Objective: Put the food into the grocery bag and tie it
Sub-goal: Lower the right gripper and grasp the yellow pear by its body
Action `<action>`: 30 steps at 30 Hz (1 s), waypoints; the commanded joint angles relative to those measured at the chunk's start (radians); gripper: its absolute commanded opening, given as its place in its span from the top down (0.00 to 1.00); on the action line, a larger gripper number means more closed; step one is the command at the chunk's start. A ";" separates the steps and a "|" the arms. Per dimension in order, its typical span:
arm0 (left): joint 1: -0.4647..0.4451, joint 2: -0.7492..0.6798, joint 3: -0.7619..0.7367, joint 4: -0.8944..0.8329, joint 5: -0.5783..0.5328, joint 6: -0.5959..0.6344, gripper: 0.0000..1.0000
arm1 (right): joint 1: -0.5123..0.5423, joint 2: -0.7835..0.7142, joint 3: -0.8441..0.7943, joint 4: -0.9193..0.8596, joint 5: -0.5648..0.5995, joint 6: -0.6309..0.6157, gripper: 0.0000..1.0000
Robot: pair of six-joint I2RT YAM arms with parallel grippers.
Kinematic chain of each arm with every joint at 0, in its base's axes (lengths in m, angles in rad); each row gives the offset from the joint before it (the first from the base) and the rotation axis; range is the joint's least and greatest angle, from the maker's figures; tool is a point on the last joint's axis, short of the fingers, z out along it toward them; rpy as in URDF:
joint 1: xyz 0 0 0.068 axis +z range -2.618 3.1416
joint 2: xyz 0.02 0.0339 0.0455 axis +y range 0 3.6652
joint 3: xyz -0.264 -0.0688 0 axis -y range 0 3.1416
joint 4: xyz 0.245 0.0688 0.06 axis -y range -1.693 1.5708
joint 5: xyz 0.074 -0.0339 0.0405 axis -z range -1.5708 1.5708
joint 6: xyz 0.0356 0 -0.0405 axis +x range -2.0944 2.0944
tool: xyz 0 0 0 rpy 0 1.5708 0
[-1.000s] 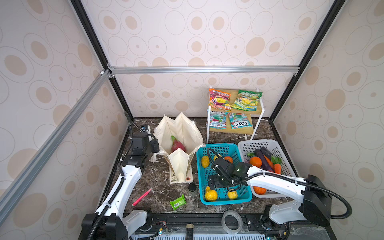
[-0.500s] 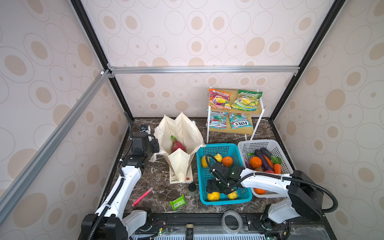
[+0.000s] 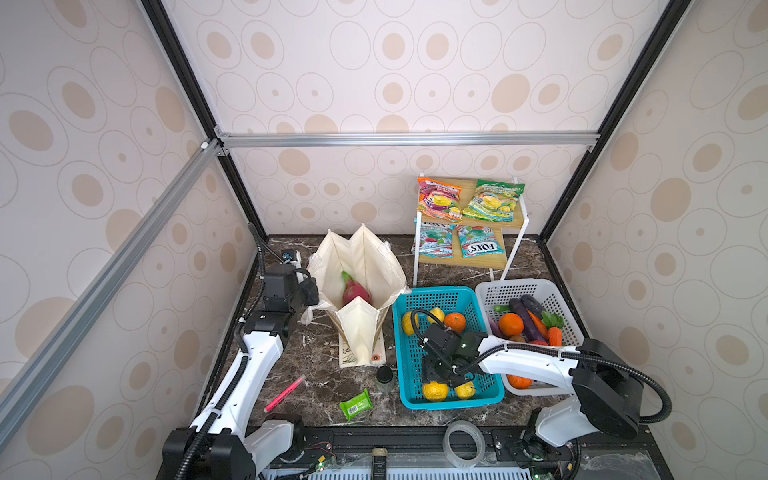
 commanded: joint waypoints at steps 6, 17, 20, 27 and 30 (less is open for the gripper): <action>0.005 -0.017 0.014 0.007 0.003 0.009 1.00 | 0.000 -0.036 0.031 -0.091 -0.003 -0.027 0.24; 0.005 -0.019 0.014 0.006 0.001 0.009 1.00 | 0.021 0.001 0.005 0.005 -0.120 -0.037 0.15; 0.004 -0.019 0.014 0.008 0.001 0.010 1.00 | 0.022 0.029 0.003 0.045 -0.169 -0.027 0.17; 0.004 -0.024 0.012 0.011 0.000 0.010 1.00 | 0.016 0.012 -0.043 0.082 -0.167 -0.006 0.33; 0.004 -0.024 0.014 0.010 0.000 0.010 1.00 | 0.014 0.017 -0.036 0.057 -0.146 -0.008 0.38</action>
